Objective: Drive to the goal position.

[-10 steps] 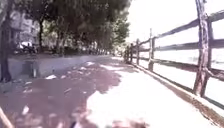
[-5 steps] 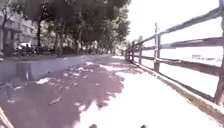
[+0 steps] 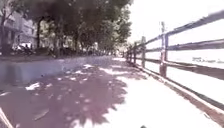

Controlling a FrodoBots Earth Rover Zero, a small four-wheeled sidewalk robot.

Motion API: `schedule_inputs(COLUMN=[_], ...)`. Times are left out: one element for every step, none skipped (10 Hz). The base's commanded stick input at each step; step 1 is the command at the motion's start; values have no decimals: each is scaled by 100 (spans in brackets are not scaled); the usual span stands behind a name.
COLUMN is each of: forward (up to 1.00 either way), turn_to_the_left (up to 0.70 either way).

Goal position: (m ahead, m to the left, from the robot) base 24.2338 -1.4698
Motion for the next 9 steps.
schedule_inputs(forward=[70,70,70,70,70,70,70,70,70], turn_to_the_left=[0,0,0,0,0,0,0,0,0])
